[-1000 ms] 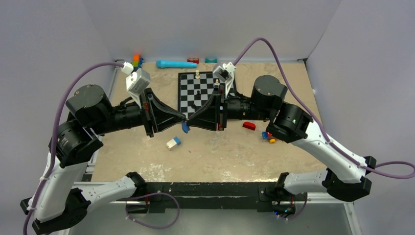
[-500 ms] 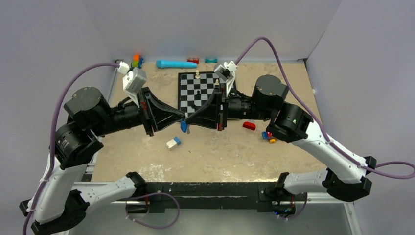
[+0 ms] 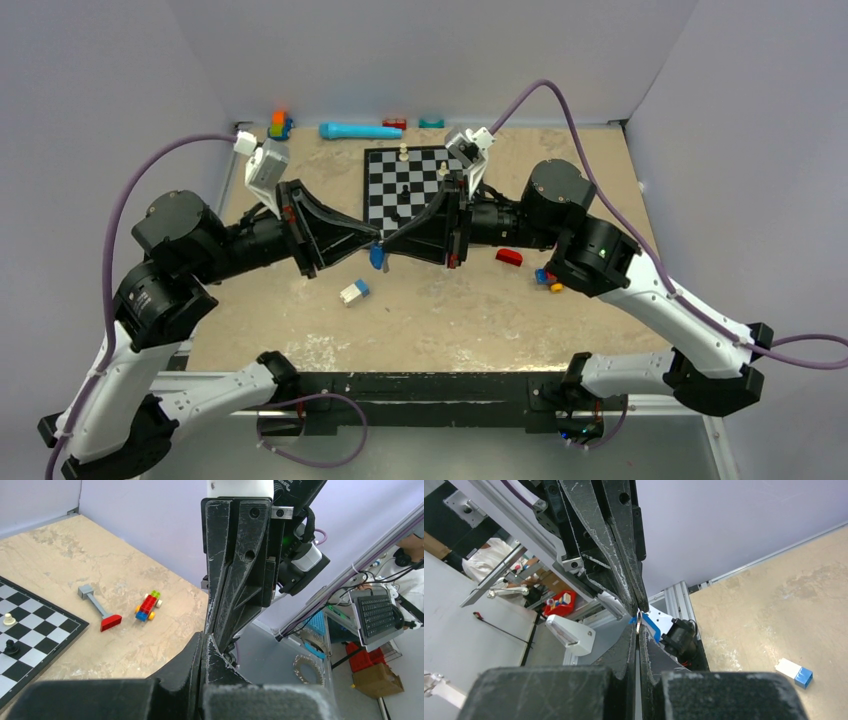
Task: Remove the keys from the keyring
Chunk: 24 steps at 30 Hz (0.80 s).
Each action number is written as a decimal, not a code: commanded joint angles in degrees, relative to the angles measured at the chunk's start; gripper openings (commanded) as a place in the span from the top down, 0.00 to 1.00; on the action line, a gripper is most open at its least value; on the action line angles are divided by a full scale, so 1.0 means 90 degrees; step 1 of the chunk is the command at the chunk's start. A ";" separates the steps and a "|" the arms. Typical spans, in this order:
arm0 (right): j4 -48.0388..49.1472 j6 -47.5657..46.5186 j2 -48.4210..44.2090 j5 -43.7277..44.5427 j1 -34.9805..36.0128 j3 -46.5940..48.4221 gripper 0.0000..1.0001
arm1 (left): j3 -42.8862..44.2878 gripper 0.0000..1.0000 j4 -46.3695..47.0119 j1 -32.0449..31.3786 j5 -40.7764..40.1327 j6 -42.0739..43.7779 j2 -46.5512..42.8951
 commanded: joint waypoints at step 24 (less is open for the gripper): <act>0.1017 0.0481 0.0093 0.0283 0.0012 -0.0125 1.00 | -0.2091 1.00 0.3097 -0.0013 -0.1849 -0.1635 -0.1248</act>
